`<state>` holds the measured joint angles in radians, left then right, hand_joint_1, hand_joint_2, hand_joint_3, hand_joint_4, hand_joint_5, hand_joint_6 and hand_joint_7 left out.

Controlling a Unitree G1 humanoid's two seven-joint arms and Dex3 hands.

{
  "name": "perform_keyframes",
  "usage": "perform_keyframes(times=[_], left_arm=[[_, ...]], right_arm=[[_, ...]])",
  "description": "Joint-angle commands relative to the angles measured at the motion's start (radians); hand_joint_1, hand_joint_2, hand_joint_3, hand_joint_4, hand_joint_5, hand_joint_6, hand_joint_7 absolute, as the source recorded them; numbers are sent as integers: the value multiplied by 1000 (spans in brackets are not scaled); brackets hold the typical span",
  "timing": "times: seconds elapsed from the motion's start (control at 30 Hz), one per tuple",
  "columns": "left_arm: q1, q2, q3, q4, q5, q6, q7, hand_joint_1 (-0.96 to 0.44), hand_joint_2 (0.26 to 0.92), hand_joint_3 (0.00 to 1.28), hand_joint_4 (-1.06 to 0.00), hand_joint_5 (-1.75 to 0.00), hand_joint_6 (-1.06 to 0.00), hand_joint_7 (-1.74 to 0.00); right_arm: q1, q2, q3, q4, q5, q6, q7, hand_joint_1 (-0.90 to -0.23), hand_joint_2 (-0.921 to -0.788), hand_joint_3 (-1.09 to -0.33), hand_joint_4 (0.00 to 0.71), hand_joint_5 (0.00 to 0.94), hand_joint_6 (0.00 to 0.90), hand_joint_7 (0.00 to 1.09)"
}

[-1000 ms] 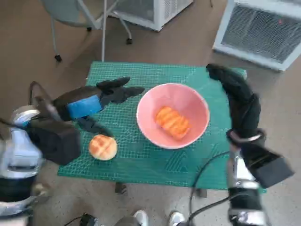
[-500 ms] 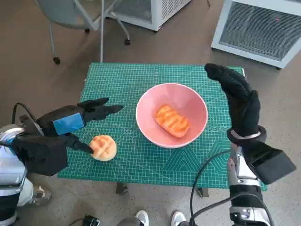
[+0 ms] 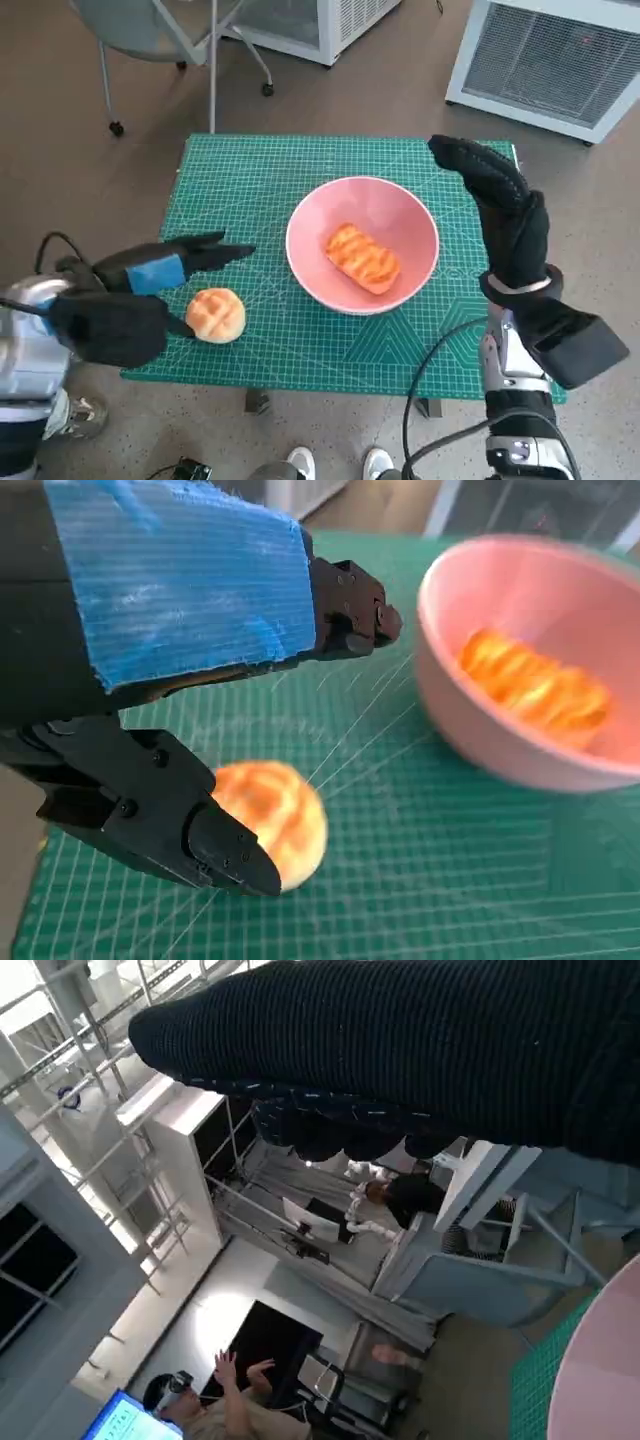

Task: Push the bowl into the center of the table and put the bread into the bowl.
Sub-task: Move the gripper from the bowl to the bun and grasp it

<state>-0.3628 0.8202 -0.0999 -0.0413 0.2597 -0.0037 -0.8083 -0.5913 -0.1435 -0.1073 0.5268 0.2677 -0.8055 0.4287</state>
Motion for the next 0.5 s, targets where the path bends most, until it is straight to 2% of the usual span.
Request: perform_keyframes(times=[0.03, 0.27, 0.5], left_arm=[[17, -21, -36, 22, 43, 6, 37, -87, 721, 6, -24, -8, -191, -7], [-3, -54, -102, 72, 121, 31, 73, -89, 724, 6, -55, -13, -223, -16], [-25, -82, -164, 107, 223, 82, 106, -58, 737, 10, -132, -22, -280, -24]], right_arm=[[8, 0, 0, 5, 1, 16, 12, -755, -921, -796, 129, 0, -1, 465], [11, -3, -2, -6, 0, 23, 8, -753, -921, -795, 130, 1, -1, 466], [17, -4, -4, -12, -2, 25, 4, -751, -921, -795, 130, 1, -1, 466]])
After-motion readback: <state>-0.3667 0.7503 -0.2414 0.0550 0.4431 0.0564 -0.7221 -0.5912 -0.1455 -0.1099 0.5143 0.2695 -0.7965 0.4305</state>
